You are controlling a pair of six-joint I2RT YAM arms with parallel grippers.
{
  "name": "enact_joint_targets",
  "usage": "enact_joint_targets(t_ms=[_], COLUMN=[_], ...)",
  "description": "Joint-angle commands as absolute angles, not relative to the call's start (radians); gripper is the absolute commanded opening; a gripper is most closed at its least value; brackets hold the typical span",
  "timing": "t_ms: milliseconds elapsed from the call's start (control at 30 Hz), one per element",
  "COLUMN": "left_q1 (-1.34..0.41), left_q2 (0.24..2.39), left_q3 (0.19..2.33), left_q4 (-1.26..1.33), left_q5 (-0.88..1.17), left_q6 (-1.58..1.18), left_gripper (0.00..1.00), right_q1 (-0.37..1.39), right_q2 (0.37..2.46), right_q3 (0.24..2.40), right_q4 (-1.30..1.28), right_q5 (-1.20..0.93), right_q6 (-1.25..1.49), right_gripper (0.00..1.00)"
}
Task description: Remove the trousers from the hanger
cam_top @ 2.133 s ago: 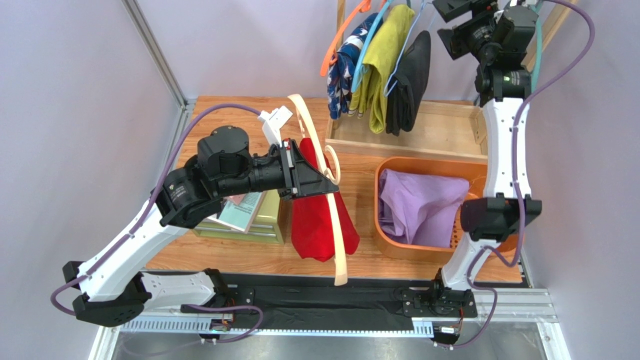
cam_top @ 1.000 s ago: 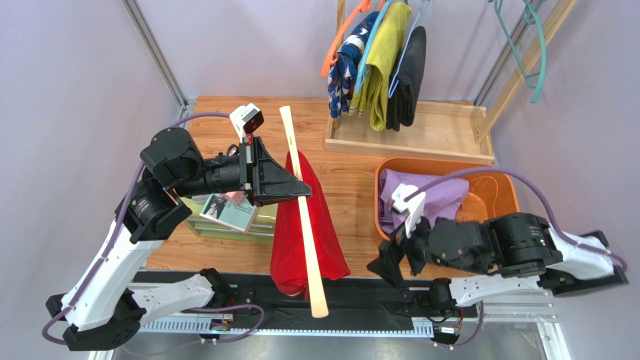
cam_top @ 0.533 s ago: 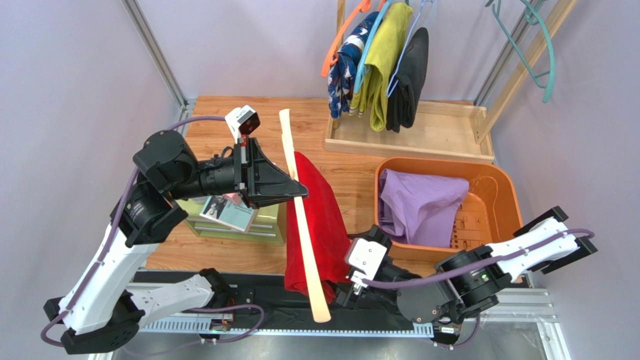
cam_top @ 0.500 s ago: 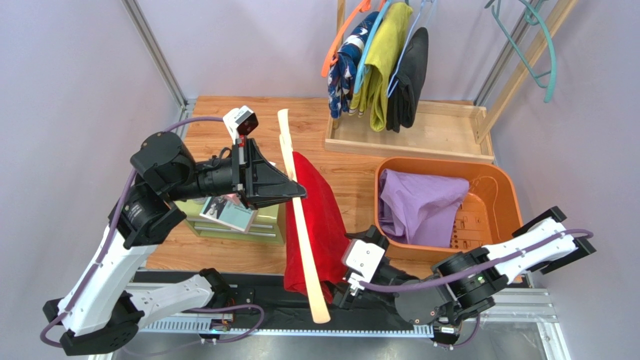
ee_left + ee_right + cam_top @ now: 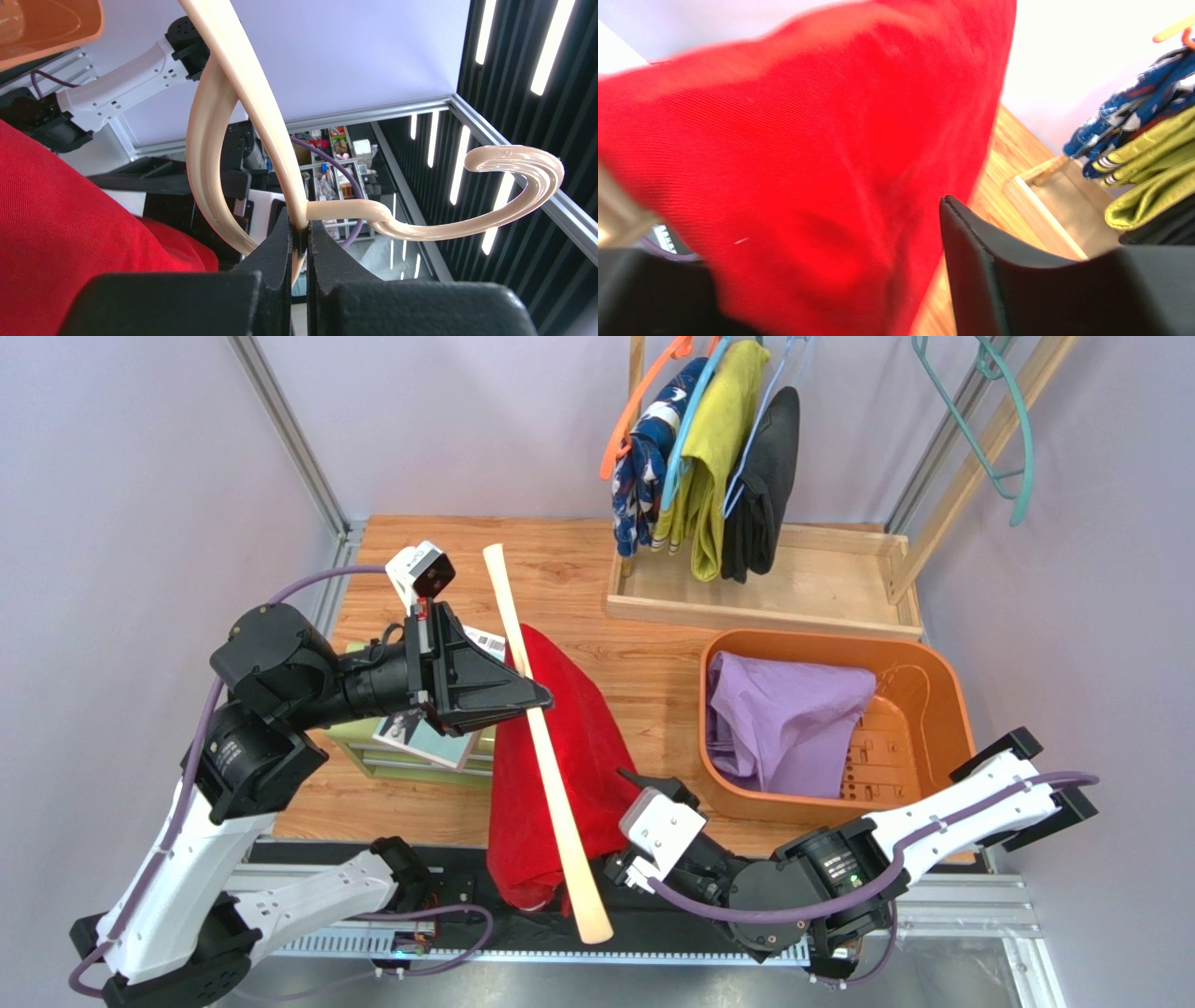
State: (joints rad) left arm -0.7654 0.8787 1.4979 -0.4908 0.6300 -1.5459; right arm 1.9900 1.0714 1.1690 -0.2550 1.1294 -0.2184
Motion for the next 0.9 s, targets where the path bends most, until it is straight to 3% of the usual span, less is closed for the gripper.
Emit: enact_joint_targets(t_ms=[0,33,67,167,367,867], left_q1=[-0.764,-0.764,-0.764,-0.764,-0.764,-0.764], left_q2=[0.847,0.847,0.85,0.857,0.835,0.615], left_q3=[1.485,1.48,1.48,1.48,1.45,1.115], left_q4=[-0.354,-0.353,-0.353,-0.379,-0.474,-0.491], left_q5=[0.635,0.635,0.634,0.62,0.565,0.48], left_q6=[-1.578,-1.578,-1.575,-1.546,-1.463,-1.454], left_gripper=[0.0,0.0,0.0,0.0,0.0,0.0], right_q1=[1.983,1.983,1.983,1.977,1.977,1.956], right_q2=[1.028,1.023,1.022,1.035,1.074,1.11], right_q3=[1.145,1.138,1.135,1.158,1.299,1.67], right_q4=[-0.079,-0.057,-0.037,-0.017,-0.026,0.087], right_q5=[1.075,1.062,1.051,1.02,1.042,0.986], right_q6=[-0.271,-0.276,-0.278,-0.282,-0.305,-0.52], right_gripper=[0.44,0.34,0.16,0.0,0.0,0.0])
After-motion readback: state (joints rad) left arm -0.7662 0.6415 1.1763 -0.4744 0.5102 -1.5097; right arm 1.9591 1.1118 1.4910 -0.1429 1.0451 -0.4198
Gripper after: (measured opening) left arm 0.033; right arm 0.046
